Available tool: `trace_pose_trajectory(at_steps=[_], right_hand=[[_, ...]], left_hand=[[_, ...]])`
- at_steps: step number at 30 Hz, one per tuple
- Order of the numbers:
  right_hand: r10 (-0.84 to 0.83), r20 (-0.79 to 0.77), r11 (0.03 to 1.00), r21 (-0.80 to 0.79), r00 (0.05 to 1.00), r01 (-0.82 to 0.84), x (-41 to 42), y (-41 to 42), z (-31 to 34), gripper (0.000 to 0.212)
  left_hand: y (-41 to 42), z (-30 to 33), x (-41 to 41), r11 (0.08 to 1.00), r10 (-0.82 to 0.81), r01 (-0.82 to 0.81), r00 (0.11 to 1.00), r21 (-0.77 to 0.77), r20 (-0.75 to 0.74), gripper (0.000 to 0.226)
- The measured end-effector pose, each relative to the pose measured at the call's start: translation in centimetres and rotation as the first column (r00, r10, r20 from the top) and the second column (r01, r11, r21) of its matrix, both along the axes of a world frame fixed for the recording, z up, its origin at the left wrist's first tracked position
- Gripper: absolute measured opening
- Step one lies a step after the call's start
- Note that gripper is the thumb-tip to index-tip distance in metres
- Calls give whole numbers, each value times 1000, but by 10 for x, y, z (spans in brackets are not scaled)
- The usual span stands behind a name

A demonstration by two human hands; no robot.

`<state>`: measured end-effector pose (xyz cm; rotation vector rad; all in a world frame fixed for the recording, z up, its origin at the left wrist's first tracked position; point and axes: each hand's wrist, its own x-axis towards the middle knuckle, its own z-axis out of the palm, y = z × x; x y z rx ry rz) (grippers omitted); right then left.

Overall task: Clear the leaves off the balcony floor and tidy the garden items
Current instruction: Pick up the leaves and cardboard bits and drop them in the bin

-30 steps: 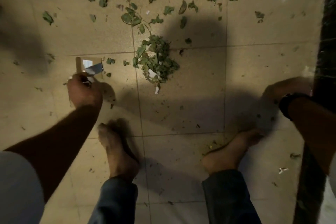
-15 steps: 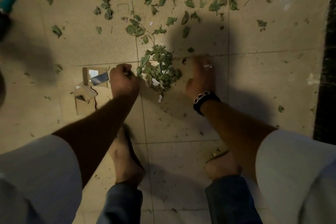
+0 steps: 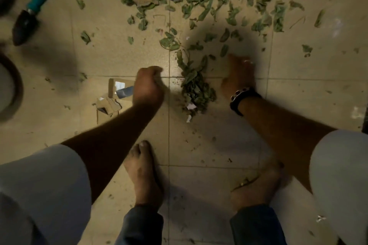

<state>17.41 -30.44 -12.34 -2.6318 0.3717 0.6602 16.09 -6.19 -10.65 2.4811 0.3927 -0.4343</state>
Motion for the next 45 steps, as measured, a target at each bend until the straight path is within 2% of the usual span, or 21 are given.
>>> trace_pose_trajectory(at_steps=[3,5,6,9,12,14,16,19,22,24,26,28,30,32,34,36,38,39,41,43,45], right_hand=[[-342,5,939,-39,940,342,33,-31,-9,63],[-479,-41,877,11,877,480,57,-37,-15,59],[-418,-77,908,-14,905,418,67,-33,-17,60],[-19,-194,989,-145,981,-9,81,-7,-10,69],[335,-103,913,-210,937,-349,65,24,-11,70],[511,-71,842,-157,856,-516,41,40,-6,66],[635,-81,766,-67,768,-640,22,43,2,59],[502,46,864,13,863,-503,28,13,14,44],[189,159,980,-100,969,-175,69,-38,8,50],[67,109,962,-269,992,-35,103,-71,7,59],[-11,-53,943,-334,999,-8,129,-92,6,67],[-27,-189,946,-323,982,-36,137,-95,-1,72],[7,-167,970,-238,986,-47,127,-78,-8,70],[31,-111,992,-116,993,-44,104,-46,-8,67],[173,-74,979,-91,982,-180,70,-6,-6,68],[330,-26,943,-43,943,-331,34,34,-3,72],[392,-15,909,160,920,-384,-1,57,2,71],[365,34,899,248,930,-362,-13,57,4,64],[193,163,926,295,968,-234,-25,42,9,55],[20,225,970,233,974,-74,-28,17,14,56],[-40,127,993,112,991,26,-24,-6,18,68]], left_hand=[[45,-2,7,984,136,-133,990,118,-19,37],[50,-4,19,984,72,-70,997,166,-9,41],[45,-2,29,984,-8,7,1000,176,4,45],[17,-7,71,928,-305,293,952,231,18,61],[-19,-23,98,838,-500,511,860,191,-106,74],[-45,-24,92,708,-681,689,724,157,-110,79],[-62,-12,72,677,-725,735,676,41,-133,80],[-56,5,53,791,-609,603,792,-101,-44,66],[-21,2,76,922,-386,385,914,29,127,52],[6,-7,109,943,-308,277,936,184,171,46],[26,-15,141,922,-239,217,970,319,30,63],[35,-20,161,923,-182,213,976,319,-123,74],[29,-23,158,923,-223,273,954,271,-201,78],[9,-22,135,907,-290,332,939,260,-187,79],[-18,-19,99,895,-382,399,916,197,-121,66],[-44,-11,61,847,-528,529,849,47,-26,60],[-58,-1,30,814,-568,560,823,-154,-6,58],[-56,2,21,831,-531,514,847,-211,-29,57],[-36,5,14,895,-413,405,911,-185,-3,50],[-7,6,16,934,-339,347,936,-83,91,47],[17,5,21,944,-330,330,943,15,40,53]])
